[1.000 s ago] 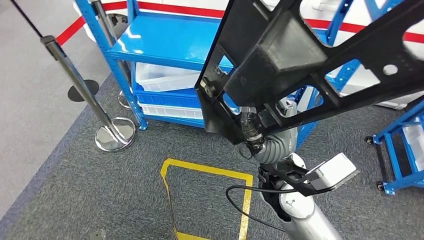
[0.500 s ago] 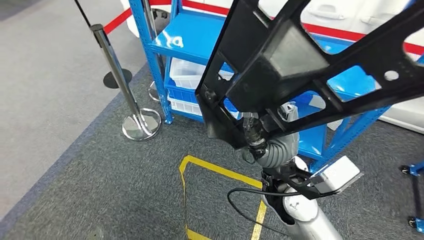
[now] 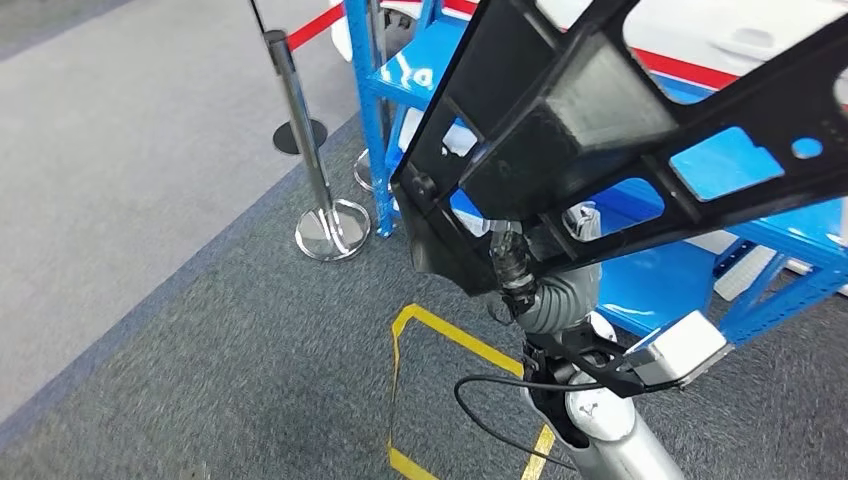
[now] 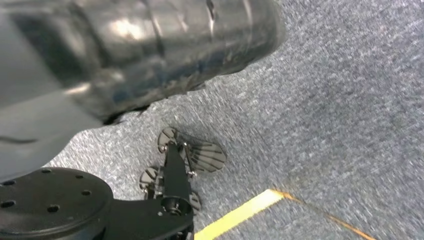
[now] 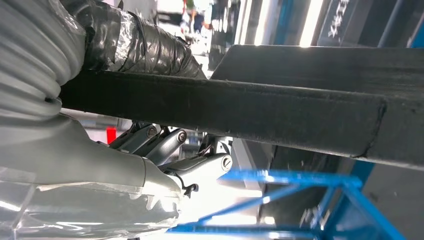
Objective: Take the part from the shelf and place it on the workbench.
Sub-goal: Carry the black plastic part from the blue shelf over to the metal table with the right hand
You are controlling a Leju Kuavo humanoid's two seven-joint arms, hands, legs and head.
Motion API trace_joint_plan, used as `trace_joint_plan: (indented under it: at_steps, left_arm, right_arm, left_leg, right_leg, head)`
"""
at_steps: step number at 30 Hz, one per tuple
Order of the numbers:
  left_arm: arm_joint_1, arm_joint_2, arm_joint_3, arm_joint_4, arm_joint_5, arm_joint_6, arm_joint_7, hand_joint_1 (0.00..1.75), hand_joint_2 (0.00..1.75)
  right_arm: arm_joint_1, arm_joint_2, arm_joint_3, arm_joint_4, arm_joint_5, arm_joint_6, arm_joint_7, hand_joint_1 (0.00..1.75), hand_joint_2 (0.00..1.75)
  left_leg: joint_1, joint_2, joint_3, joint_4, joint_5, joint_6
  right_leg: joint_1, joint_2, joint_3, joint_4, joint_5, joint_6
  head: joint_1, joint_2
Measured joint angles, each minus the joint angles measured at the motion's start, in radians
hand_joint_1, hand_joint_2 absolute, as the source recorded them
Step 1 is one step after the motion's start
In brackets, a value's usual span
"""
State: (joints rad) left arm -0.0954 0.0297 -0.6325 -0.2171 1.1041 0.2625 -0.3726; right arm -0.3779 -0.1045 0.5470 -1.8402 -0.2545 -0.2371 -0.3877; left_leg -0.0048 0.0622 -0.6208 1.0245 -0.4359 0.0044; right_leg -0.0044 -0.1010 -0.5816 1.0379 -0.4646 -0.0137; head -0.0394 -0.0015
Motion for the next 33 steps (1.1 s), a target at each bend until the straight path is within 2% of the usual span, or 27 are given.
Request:
trace_joint_plan:
  at_steps: [2,3,4,5,7,8,9,10,11,12,13,15,16,17,18,20,21,22,23,24,25,26,27,28,30,31,33]
  left_arm:
    - [0.001,0.000,0.000,0.000,-0.002,0.001,0.000,0.00,0.00]
    - [0.004,0.000,0.000,0.000,-0.004,0.001,0.001,0.00,0.00]
    - [0.005,0.000,0.000,0.000,-0.004,0.001,0.001,0.00,0.00]
    - [0.004,0.000,0.000,0.000,-0.005,0.001,0.001,0.00,0.00]
    - [0.001,-0.001,0.000,0.000,-0.007,0.001,0.002,0.00,0.00]
    - [-0.001,0.000,0.000,0.000,-0.007,0.002,0.002,0.00,0.00]
    - [-0.001,0.000,0.000,0.000,-0.008,0.003,0.002,0.00,0.00]
    - [-0.002,0.000,0.000,0.000,-0.008,0.004,0.001,0.00,0.00]
    - [-0.001,0.000,0.000,0.000,-0.009,0.005,0.001,0.00,0.00]
    - [-0.001,0.000,0.000,0.000,-0.008,0.006,0.001,0.00,0.00]
    - [-0.001,-0.001,0.000,0.000,-0.008,0.007,0.001,0.00,0.00]
    - [-0.002,-0.001,0.000,0.000,-0.008,0.008,0.001,0.00,0.00]
    - [-0.001,-0.001,0.000,0.000,-0.008,0.008,0.000,0.00,0.00]
    - [0.001,-0.001,0.000,0.000,-0.008,0.009,0.000,0.00,0.00]
    - [0.003,0.000,0.000,0.001,-0.008,0.009,0.000,0.00,0.00]
    - [0.005,-0.001,0.000,0.002,-0.008,0.010,0.000,0.00,0.00]
    - [0.003,-0.001,0.000,0.002,-0.009,0.010,0.001,0.00,0.00]
    - [0.001,-0.001,0.000,0.002,-0.009,0.010,0.001,0.00,0.00]
    - [-0.001,-0.001,0.000,0.002,-0.009,0.010,0.001,0.00,0.00]
    - [-0.002,-0.001,0.000,0.002,-0.009,0.010,0.001,0.00,0.00]
    - [-0.001,-0.001,0.000,0.002,-0.009,0.010,0.001,0.00,0.00]
    - [0.001,-0.001,0.000,0.002,-0.009,0.010,0.001,0.00,0.00]
    - [0.002,-0.001,0.000,0.002,-0.009,0.010,0.001,0.00,0.00]
    - [0.002,-0.001,0.000,0.002,-0.009,0.010,0.001,0.00,0.00]
    - [-0.001,0.000,0.000,0.002,-0.009,0.010,0.000,0.00,0.00]
    - [-0.003,0.000,0.000,0.002,-0.009,0.010,0.000,0.00,0.00]
    - [-0.001,0.001,0.000,0.002,-0.008,0.009,0.000,0.00,0.00]
  right_arm:
    - [0.000,0.000,-0.001,-0.001,-0.004,0.002,-0.005,1.75,1.75]
    - [-0.001,0.000,-0.001,-0.001,-0.006,0.003,-0.007,1.75,1.75]
    - [-0.001,0.000,-0.002,-0.002,-0.008,0.004,-0.010,1.75,1.75]
    - [-0.002,-0.001,-0.003,-0.002,-0.010,0.005,-0.012,1.75,1.75]
    - [0.001,-0.001,-0.006,-0.003,-0.013,0.006,-0.014,1.75,1.75]
    - [0.004,-0.002,-0.007,-0.003,-0.014,0.006,-0.015,1.75,1.75]
    - [0.007,-0.002,-0.007,-0.003,-0.014,0.006,-0.016,1.75,1.75]
    - [0.009,-0.002,-0.007,-0.003,-0.015,0.007,-0.016,1.75,1.75]
    - [0.010,-0.002,-0.007,-0.003,-0.015,0.008,-0.016,1.75,1.75]
    - [0.010,-0.002,-0.007,-0.003,-0.015,0.009,-0.016,1.75,1.75]
    - [0.010,-0.002,-0.007,-0.003,-0.015,0.011,-0.017,1.75,1.75]
    - [0.011,-0.002,-0.008,-0.004,-0.016,0.012,-0.017,1.75,1.75]
    - [0.011,-0.003,-0.008,-0.005,-0.016,0.013,-0.017,1.75,1.75]
    - [0.011,-0.003,-0.008,-0.005,-0.016,0.013,-0.018,1.75,1.75]
    - [0.011,-0.002,-0.008,-0.006,-0.016,0.014,-0.018,1.75,1.75]
    - [0.009,-0.002,-0.009,-0.007,-0.016,0.015,-0.019,1.75,1.75]
    - [0.009,-0.002,-0.009,-0.007,-0.016,0.015,-0.019,1.75,1.75]
    - [0.010,-0.002,-0.009,-0.007,-0.016,0.015,-0.019,1.75,1.75]
    - [0.011,-0.002,-0.009,-0.007,-0.016,0.015,-0.020,1.75,1.75]
    - [0.013,-0.002,-0.009,-0.007,-0.016,0.015,-0.021,1.75,1.75]
    - [0.014,-0.002,-0.009,-0.006,-0.017,0.015,-0.022,1.75,1.75]
    - [0.015,-0.001,-0.009,-0.006,-0.017,0.015,-0.024,1.75,1.75]
    - [0.015,-0.001,-0.009,-0.007,-0.017,0.014,-0.026,1.75,1.75]
    - [0.015,-0.001,-0.009,-0.007,-0.017,0.014,-0.027,1.75,1.75]
    - [0.015,-0.001,-0.009,-0.007,-0.017,0.015,-0.029,1.75,1.75]
    - [0.015,-0.001,-0.009,-0.007,-0.018,0.015,-0.029,1.75,1.75]
    - [0.015,-0.001,-0.009,-0.007,-0.019,0.016,-0.029,1.75,1.75]
  left_leg:
    - [-0.003,-0.020,0.000,-0.004,0.001,0.013]
    - [-0.001,-0.030,0.004,-0.010,0.004,0.019]
    - [0.001,-0.039,0.009,-0.016,0.007,0.025]
    - [0.005,-0.049,0.013,-0.022,0.011,0.032]
    - [0.007,-0.070,0.015,-0.025,0.014,0.039]
    - [0.007,-0.082,0.015,-0.024,0.014,0.040]
    - [0.007,-0.097,0.015,-0.023,0.013,0.041]
    - [0.007,-0.111,0.015,-0.021,0.013,0.040]
    - [0.008,-0.127,0.015,-0.017,0.012,0.039]
    - [0.010,-0.142,0.014,-0.012,0.009,0.035]
    - [0.010,-0.157,0.010,-0.004,0.006,0.030]
    - [0.012,-0.183,-0.003,0.011,0.001,0.018]
    - [0.014,-0.195,-0.010,0.013,0.002,0.011]
    - [0.017,-0.206,-0.014,0.012,0.005,0.005]
    - [0.019,-0.202,-0.018,0.013,0.005,-0.001]
    - [0.017,-0.150,-0.038,0.050,-0.016,-0.011]
    - [0.016,-0.114,-0.060,0.098,-0.040,-0.015]
    - [0.016,-0.090,-0.091,0.159,-0.069,-0.018]
    - [0.017,-0.080,-0.123,0.221,-0.093,-0.020]
    - [0.017,-0.076,-0.144,0.262,-0.103,-0.021]
    - [0.018,-0.073,-0.148,0.270,-0.097,-0.021]
    - [0.017,-0.069,-0.132,0.239,-0.073,-0.020]
    - [0.016,-0.056,-0.099,0.177,-0.040,-0.016]
    - [0.011,-0.032,-0.062,0.108,-0.015,-0.010]
    - [-0.002,0.002,-0.015,0.016,0.008,0.005]
    - [-0.007,0.004,-0.011,0.004,0.005,0.012]
    - [-0.007,-0.021,-0.007,-0.003,0.006,0.024]
  right_leg:
    - [0.002,-0.017,0.006,-0.003,-0.002,0.009]
    - [0.000,-0.012,0.009,-0.001,-0.007,0.015]
    - [-0.001,0.007,0.005,0.014,-0.019,0.019]
    - [-0.003,0.033,-0.009,0.049,-0.040,0.023]
    - [-0.005,0.083,-0.070,0.173,-0.098,0.024]
    - [-0.005,0.092,-0.103,0.235,-0.119,0.025]
    - [-0.006,0.096,-0.124,0.272,-0.124,0.026]
    - [-0.007,0.098,-0.129,0.272,-0.110,0.027]
    - [-0.009,0.102,-0.114,0.233,-0.079,0.027]
    - [-0.013,0.117,-0.086,0.167,-0.040,0.028]
    - [-0.018,0.145,-0.058,0.102,-0.014,0.029]
    - [-0.023,0.188,-0.025,0.028,0.007,0.030]
    - [-0.021,0.192,-0.023,0.023,0.003,0.027]
    - [-0.020,0.179,-0.022,0.022,0.005,0.022]
    - [-0.019,0.166,-0.020,0.019,0.007,0.016]
    - [-0.020,0.139,-0.014,0.010,0.011,0.004]
    - [-0.018,0.123,-0.012,0.007,0.011,-0.001]
    - [-0.016,0.108,-0.011,0.007,0.010,-0.004]
    - [-0.014,0.092,-0.011,0.007,0.009,-0.006]
    - [-0.013,0.077,-0.011,0.007,0.007,-0.007]
    - [-0.013,0.062,-0.010,0.007,0.005,-0.007]
    - [-0.012,0.049,-0.008,0.007,0.003,-0.006]
    - [-0.012,0.036,-0.005,0.007,0.000,-0.005]
    - [-0.010,0.024,0.000,0.006,-0.003,-0.003]
    - [-0.006,0.002,0.006,0.005,-0.008,0.005]
    - [-0.005,-0.009,0.009,0.004,-0.010,0.010]
    - [-0.003,-0.027,0.017,-0.001,-0.016,0.021]
  head:
    - [0.001,0.000]
    - [0.001,0.000]
    - [0.003,0.000]
    - [0.005,0.000]
    - [0.011,0.000]
    - [0.012,0.000]
    - [0.013,0.000]
    - [0.013,0.000]
    - [0.013,0.000]
    - [0.013,0.000]
    - [0.013,0.000]
    - [0.013,0.000]
    - [0.012,0.000]
    - [0.012,0.000]
    - [0.012,0.000]
    - [0.006,0.000]
    - [0.003,0.000]
    - [0.000,0.000]
    - [0.000,0.000]
    - [-0.001,0.000]
    - [-0.001,0.000]
    - [-0.001,0.000]
    - [-0.001,0.000]
    - [-0.001,0.000]
    - [0.000,0.000]
    - [0.000,0.000]
    - [0.000,0.000]
